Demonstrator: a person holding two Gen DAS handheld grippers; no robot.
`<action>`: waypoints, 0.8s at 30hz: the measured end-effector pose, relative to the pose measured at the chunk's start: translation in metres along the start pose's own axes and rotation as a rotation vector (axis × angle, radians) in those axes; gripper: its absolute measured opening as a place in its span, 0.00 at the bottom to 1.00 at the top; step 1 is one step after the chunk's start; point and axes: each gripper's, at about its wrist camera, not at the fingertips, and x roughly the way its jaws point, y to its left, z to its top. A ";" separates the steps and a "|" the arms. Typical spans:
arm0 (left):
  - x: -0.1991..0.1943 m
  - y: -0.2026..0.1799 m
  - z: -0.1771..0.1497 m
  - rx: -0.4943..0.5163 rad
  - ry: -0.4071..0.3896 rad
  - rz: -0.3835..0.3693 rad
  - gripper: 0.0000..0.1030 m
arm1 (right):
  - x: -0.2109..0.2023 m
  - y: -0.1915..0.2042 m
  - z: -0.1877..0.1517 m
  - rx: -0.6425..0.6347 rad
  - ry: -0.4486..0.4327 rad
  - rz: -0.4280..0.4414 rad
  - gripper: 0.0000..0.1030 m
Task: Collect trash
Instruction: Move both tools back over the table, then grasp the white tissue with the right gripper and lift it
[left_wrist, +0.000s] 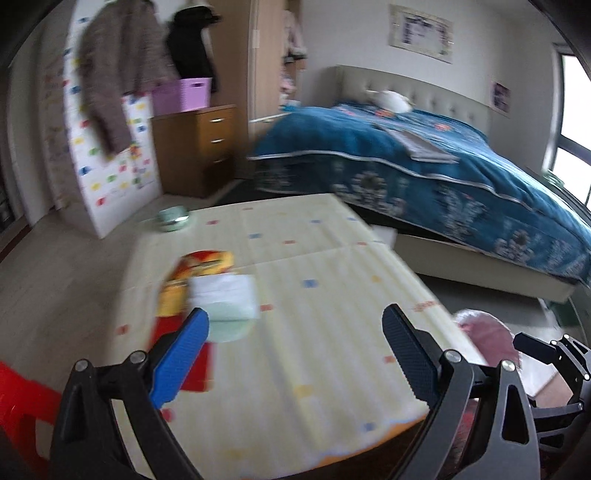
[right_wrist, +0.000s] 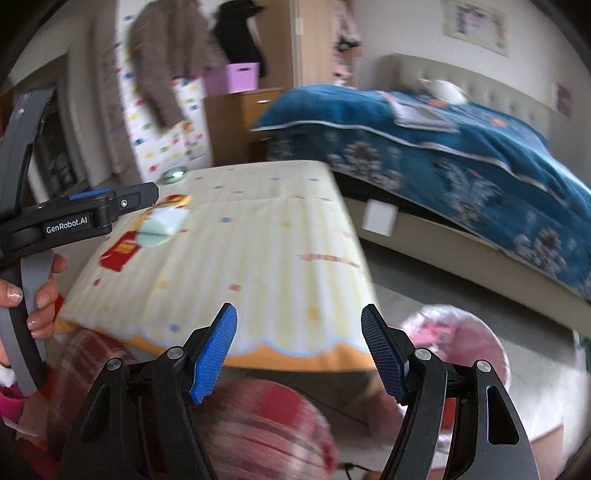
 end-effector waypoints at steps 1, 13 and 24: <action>-0.001 0.011 -0.001 -0.016 0.003 0.022 0.90 | 0.004 0.007 0.002 -0.009 0.001 0.006 0.68; 0.012 0.139 -0.012 -0.186 0.060 0.248 0.90 | 0.069 0.104 0.041 -0.146 0.075 0.133 0.68; 0.048 0.180 -0.010 -0.205 0.108 0.301 0.90 | 0.140 0.153 0.078 -0.200 0.114 0.221 0.68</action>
